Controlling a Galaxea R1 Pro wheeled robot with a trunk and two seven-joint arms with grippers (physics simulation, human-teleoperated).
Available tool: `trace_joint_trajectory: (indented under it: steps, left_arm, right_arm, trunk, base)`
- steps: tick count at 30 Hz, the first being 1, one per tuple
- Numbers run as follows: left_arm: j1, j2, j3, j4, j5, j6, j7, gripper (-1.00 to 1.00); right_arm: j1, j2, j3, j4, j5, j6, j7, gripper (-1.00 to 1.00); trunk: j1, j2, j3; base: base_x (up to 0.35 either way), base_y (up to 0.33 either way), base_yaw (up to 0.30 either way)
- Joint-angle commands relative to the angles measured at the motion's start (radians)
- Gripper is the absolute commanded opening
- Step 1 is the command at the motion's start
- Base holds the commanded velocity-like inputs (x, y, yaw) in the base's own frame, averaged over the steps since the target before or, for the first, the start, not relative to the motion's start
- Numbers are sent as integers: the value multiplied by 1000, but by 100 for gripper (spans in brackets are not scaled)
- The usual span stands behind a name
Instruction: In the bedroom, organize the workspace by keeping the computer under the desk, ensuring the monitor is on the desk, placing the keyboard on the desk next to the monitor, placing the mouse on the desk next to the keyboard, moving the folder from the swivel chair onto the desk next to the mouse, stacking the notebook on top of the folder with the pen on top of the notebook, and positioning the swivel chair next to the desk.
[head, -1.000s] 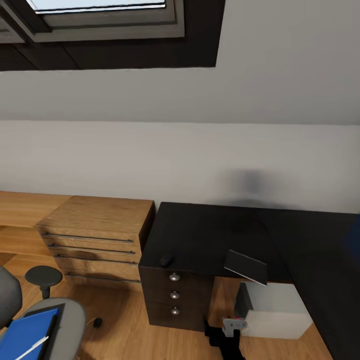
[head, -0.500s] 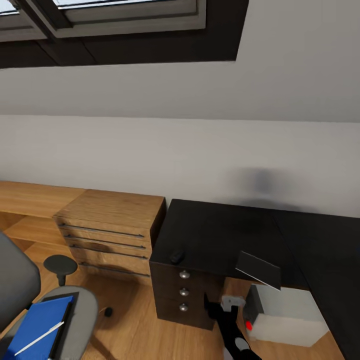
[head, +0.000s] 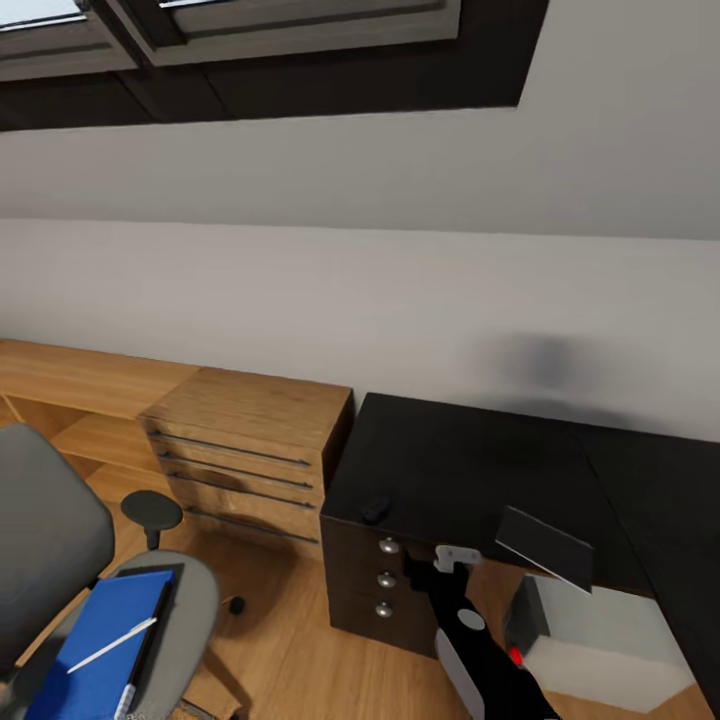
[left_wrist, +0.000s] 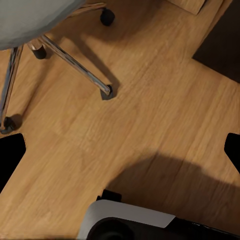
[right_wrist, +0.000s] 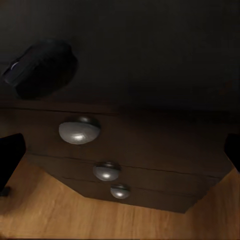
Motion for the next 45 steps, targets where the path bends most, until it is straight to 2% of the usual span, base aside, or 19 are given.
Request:
trace_joint_trajectory:
  steps: [1,2,6,13,28,35,45]
  left_arm:
    - [-1,0,8,1,3,-1,-11,100]
    - [-1,0,9,1,4,-1,-11,100]
    - [-1,-1,9,1,3,-1,-11,100]
    - [-1,0,9,1,4,-1,-10,100]
    - [-1,-4,12,1,7,-3,-7,100]
    - [-1,-7,13,1,8,-3,-6,100]
    - [-1,-8,14,1,8,-3,-6,100]
  right_arm:
    - [-1,0,6,-19,-11,19,-15,100]
    - [-1,3,7,-56,-10,65,-33,100]
    - [-3,17,9,-118,-10,152,-75,100]
    - [-9,35,12,-163,-9,275,-136,100]
    - [-19,52,13,-262,-10,458,-194,100]
    - [-20,51,11,-305,-11,499,-209,100]
    - [-19,45,9,-317,-13,492,-202,100]
  trunk:
    - [0,-1,-3]
    - [0,-1,-4]
    - [0,-1,-9]
    - [0,-1,-18]
    - [0,-1,-37]
    - [0,-1,-40]
    - [0,-1,-40]
  base:
    - [0,0,170]
    - [0,0,170]
    - [0,0,170]
    - [0,0,170]
    - [0,0,154]
    - [0,0,43]
    - [0,0,7]
